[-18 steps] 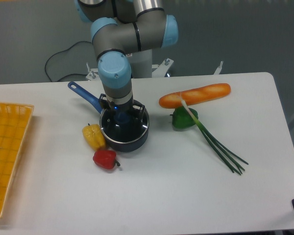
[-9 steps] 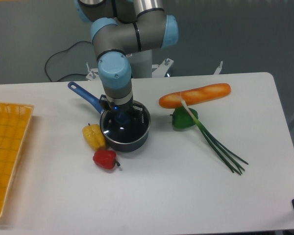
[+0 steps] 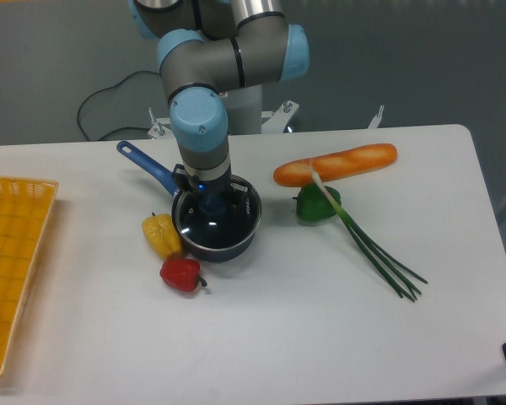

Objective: Open the lid
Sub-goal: 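Lift the glass lid off the saucepan and move it beside the pan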

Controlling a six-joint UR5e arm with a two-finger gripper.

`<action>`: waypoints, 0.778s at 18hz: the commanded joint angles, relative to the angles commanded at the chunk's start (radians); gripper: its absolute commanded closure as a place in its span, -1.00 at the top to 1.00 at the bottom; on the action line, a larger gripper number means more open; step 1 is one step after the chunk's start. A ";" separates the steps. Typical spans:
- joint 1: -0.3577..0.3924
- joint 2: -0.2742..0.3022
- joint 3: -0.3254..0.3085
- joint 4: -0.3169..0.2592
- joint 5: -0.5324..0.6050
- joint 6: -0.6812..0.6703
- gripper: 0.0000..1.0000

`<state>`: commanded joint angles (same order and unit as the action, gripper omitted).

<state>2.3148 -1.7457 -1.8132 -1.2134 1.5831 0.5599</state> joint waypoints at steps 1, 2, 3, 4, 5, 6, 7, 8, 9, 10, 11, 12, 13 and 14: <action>0.000 0.000 0.014 0.000 -0.002 0.003 0.11; 0.002 -0.002 0.029 0.002 -0.002 0.018 0.09; 0.002 -0.011 0.054 0.000 -0.003 0.058 0.09; 0.002 -0.023 0.080 -0.009 -0.003 0.099 0.09; 0.003 -0.029 0.101 -0.035 0.000 0.126 0.09; 0.008 -0.031 0.118 -0.057 0.002 0.139 0.09; 0.012 -0.035 0.124 -0.064 0.002 0.156 0.09; 0.021 -0.038 0.129 -0.064 0.002 0.175 0.09; 0.034 -0.044 0.133 -0.064 0.002 0.202 0.09; 0.038 -0.049 0.141 -0.066 0.005 0.244 0.08; 0.044 -0.051 0.152 -0.066 0.008 0.282 0.05; 0.055 -0.054 0.155 -0.066 0.008 0.319 0.04; 0.066 -0.060 0.163 -0.064 0.008 0.343 0.04; 0.078 -0.063 0.176 -0.064 0.008 0.363 0.04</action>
<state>2.3929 -1.8085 -1.6369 -1.2778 1.5907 0.9233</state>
